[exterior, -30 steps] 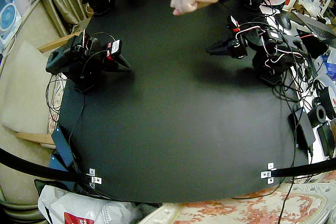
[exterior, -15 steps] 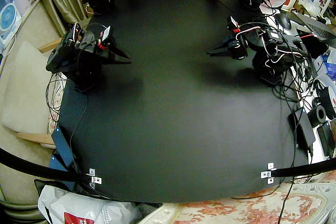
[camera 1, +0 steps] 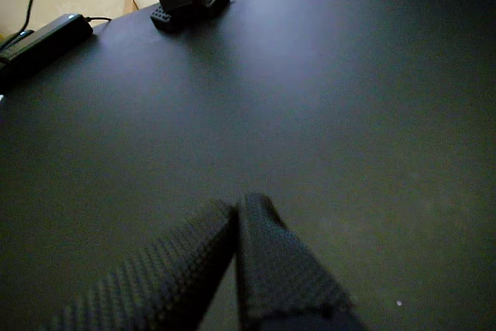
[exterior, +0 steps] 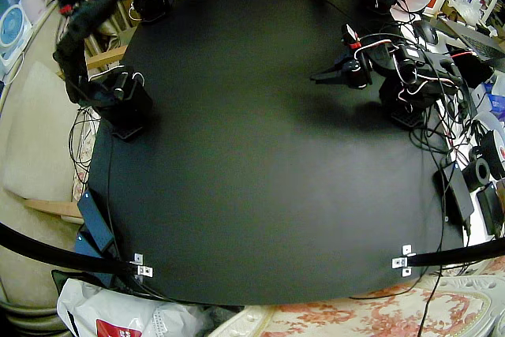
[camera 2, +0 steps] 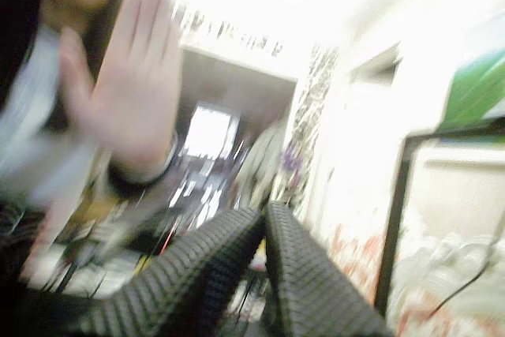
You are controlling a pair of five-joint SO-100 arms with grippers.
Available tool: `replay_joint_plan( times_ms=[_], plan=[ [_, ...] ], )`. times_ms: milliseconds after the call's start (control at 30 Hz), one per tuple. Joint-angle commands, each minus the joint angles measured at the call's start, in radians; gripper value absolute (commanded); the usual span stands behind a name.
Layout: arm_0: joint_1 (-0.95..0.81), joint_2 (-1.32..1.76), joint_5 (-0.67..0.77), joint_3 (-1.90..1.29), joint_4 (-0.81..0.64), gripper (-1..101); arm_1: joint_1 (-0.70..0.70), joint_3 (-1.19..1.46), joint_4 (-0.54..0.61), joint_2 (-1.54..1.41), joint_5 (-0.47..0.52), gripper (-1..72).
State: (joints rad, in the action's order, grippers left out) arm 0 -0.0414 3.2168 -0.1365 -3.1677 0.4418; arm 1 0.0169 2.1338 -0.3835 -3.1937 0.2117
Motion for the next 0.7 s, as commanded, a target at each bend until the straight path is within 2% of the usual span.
replay_joint_plan(
  times_ms=[0, 67, 133, 167, 200, 233, 267, 300, 333, 367, 400, 433, 467, 567, 600, 633, 667],
  plan=[
    [0.008, 0.025, -0.015, -0.015, -0.015, 0, -0.077, -0.229, 0.060, 0.141, 0.003, -0.5],
    [0.008, 0.025, -0.015, -0.015, -0.015, 0, -0.055, -0.480, 0.055, 0.284, 0.063, -0.5],
    [0.015, 0.025, -0.014, -0.015, -0.011, 0, 0.052, -0.578, 0.087, 0.357, 0.138, -0.5],
    [0.017, 0.025, -0.014, -0.015, -0.009, 0, 0.130, -0.474, 0.175, 0.328, 0.141, -0.5],
    [0.018, 0.025, -0.014, -0.015, -0.006, 0, 0.135, -0.383, 0.244, 0.304, 0.101, -0.5],
    [0.020, 0.025, -0.012, -0.015, -0.002, 0, 0.101, -0.324, 0.291, 0.299, 0.034, -0.5],
    [0.021, 0.025, -0.011, -0.015, 0.003, 0, -0.011, -0.339, 0.328, 0.319, -0.101, -0.5],
    [0.021, 0.025, -0.011, -0.015, 0.006, 0, -0.207, -0.459, 0.339, 0.387, -0.316, -0.5],
    [0.025, 0.025, -0.011, -0.015, 0.011, 0, -0.350, -0.644, 0.290, 0.482, -0.451, -0.5],
    [0.031, 0.025, -0.012, -0.015, 0.018, 0, -0.367, -0.825, 0.212, 0.571, -0.431, -0.5],
    [0.046, 0.025, -0.015, -0.015, 0.029, 0, -0.264, -0.931, 0.192, 0.617, -0.316, -0.5],
    [0.052, 0.025, -0.034, -0.015, 0.029, 0, -0.158, -0.899, 0.196, 0.588, -0.201, -0.5],
    [0.058, 0.025, -0.041, -0.015, 0.025, 0, -0.129, -0.827, 0.247, 0.555, -0.186, -0.5],
    [0.063, 0.025, -0.037, -0.015, 0.069, 0, -0.106, -0.759, 0.267, 0.546, -0.224, -0.5],
    [0.058, 0.025, -0.037, -0.015, 0.086, 0, -0.034, -0.759, 0.198, 0.560, -0.210, -0.5],
    [0.054, 0.025, -0.041, -0.015, 0.100, 0, -0.051, -0.770, 0.120, 0.580, -0.176, -0.5],
    [0.052, 0.020, -0.041, -0.015, 0.103, 0, -0.166, -0.773, 0.087, 0.607, -0.156, -0.5]
  ],
)
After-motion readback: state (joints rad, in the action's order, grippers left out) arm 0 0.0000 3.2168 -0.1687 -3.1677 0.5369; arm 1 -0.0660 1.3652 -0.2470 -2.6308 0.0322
